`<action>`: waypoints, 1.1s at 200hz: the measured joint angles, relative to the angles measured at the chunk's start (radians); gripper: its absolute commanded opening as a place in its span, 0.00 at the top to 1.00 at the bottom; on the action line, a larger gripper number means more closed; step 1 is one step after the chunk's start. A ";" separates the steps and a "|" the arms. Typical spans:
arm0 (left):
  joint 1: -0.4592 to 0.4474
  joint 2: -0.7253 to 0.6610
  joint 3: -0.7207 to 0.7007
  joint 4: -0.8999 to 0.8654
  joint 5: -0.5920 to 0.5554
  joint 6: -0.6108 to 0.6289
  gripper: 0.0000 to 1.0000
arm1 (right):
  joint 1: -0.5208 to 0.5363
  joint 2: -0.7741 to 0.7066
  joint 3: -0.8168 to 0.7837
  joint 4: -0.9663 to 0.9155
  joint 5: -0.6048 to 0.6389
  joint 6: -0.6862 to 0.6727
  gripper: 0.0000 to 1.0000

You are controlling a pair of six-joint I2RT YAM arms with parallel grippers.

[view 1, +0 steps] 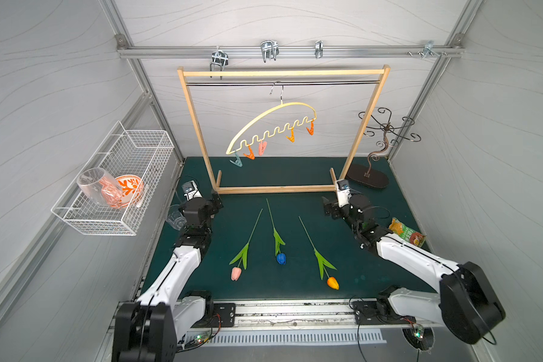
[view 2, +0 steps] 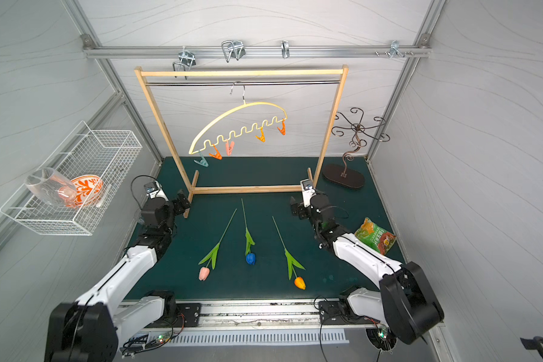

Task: Dry the flowers on a clothes hanger
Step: Pick up the flower at the center of the board.

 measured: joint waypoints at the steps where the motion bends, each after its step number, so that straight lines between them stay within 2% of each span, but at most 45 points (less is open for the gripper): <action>1: 0.000 -0.013 0.000 -0.007 0.010 -0.007 0.00 | 0.009 -0.004 0.000 -0.005 -0.002 -0.001 0.01; 23: -0.018 -0.203 -0.053 -0.029 0.229 -0.116 0.00 | 0.068 -0.032 0.004 -0.061 -0.079 0.011 0.01; 36: -0.065 -0.290 -0.123 -0.001 0.340 -0.169 0.00 | 0.068 -0.014 0.016 -0.117 -0.056 0.109 0.01; 49: -0.138 -0.336 -0.171 -0.003 0.388 -0.188 0.00 | 0.052 0.027 0.044 -0.192 -0.027 0.220 0.01; 61: -0.205 -0.344 -0.185 -0.032 0.396 -0.192 0.00 | 0.004 0.080 0.071 -0.241 -0.057 0.300 0.01; 72: -0.240 -0.340 -0.184 -0.058 0.401 -0.195 0.00 | -0.075 0.135 0.089 -0.264 -0.151 0.372 0.01; 90: -0.246 -0.319 -0.183 -0.090 0.426 -0.200 0.00 | -0.206 0.222 0.095 -0.262 -0.322 0.476 0.01; 105: -0.246 -0.307 -0.192 -0.067 0.502 -0.183 0.00 | -0.290 0.262 0.067 -0.250 -0.423 0.554 0.01; 129: -0.248 -0.327 -0.229 -0.020 0.580 -0.148 0.00 | -0.324 0.255 0.031 -0.257 -0.496 0.605 0.01; 143: -0.249 -0.341 -0.238 -0.023 0.561 -0.142 0.00 | -0.302 0.229 0.031 -0.263 -0.485 0.604 0.01; 156: -0.249 -0.345 -0.239 -0.033 0.510 -0.143 0.00 | -0.259 0.177 0.031 -0.278 -0.422 0.599 0.01; 177: -0.249 -0.347 -0.238 -0.092 0.365 -0.199 0.00 | -0.186 0.069 0.031 -0.309 -0.240 0.580 0.01; 190: -0.249 -0.348 -0.238 -0.164 0.254 -0.270 0.00 | -0.190 0.017 0.028 -0.325 -0.163 0.595 0.01; 198: -0.249 -0.347 -0.238 -0.207 0.193 -0.315 0.00 | -0.230 -0.007 0.021 -0.327 -0.181 0.596 0.01; 220: -0.249 -0.337 -0.257 -0.250 0.079 -0.432 0.00 | -0.376 -0.047 -0.042 -0.295 -0.351 0.621 0.01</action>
